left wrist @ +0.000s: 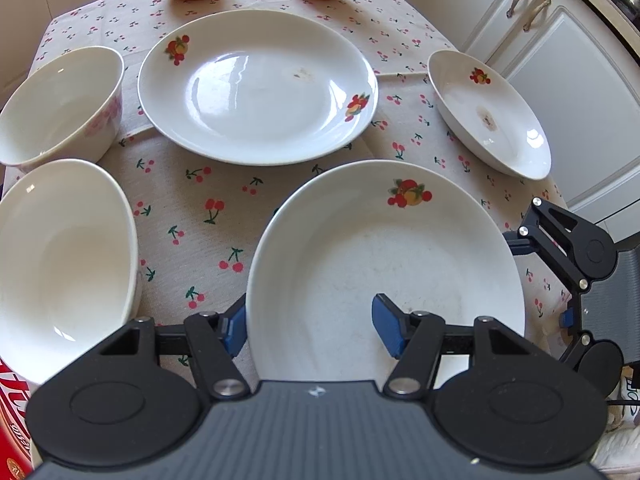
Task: Organize plates and bowls
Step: 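Lift the fruit-decal plate with the left gripper toward the stained plate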
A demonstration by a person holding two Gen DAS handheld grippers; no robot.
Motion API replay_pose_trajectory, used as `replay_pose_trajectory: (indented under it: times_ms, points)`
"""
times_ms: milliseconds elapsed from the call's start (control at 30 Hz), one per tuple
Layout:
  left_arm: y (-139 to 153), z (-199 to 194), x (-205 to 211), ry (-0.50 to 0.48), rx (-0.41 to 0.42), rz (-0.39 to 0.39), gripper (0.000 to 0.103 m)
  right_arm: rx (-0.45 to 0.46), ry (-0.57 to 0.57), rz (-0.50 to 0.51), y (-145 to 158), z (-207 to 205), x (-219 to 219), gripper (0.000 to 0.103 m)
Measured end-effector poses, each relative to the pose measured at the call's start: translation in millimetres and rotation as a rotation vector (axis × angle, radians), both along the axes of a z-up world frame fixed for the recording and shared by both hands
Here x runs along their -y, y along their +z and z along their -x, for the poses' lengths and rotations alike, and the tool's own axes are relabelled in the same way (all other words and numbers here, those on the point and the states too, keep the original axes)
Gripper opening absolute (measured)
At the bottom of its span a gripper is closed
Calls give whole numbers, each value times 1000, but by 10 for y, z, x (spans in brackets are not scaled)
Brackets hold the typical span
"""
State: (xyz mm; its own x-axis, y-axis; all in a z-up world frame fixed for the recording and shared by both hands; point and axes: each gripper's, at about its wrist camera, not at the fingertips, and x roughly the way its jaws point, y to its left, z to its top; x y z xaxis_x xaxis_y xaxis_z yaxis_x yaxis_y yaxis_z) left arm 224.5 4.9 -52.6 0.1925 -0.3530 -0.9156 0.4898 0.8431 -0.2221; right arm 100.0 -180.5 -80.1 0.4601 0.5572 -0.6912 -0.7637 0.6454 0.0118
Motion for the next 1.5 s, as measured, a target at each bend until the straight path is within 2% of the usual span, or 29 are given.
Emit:
replay_pose_trajectory:
  times_ms: [233, 833, 1500]
  points:
    - [-8, -12, -26, -2, -3, 14, 62, 0, 2, 13, -12, -10, 2, 103]
    - [0, -8, -48, -7, 2, 25, 61, -1, 15, 19, 45, 26, 69, 93]
    - [261, 14, 46, -9, 70, 51, 61, 48, 15, 8, 222, -6, 225, 93]
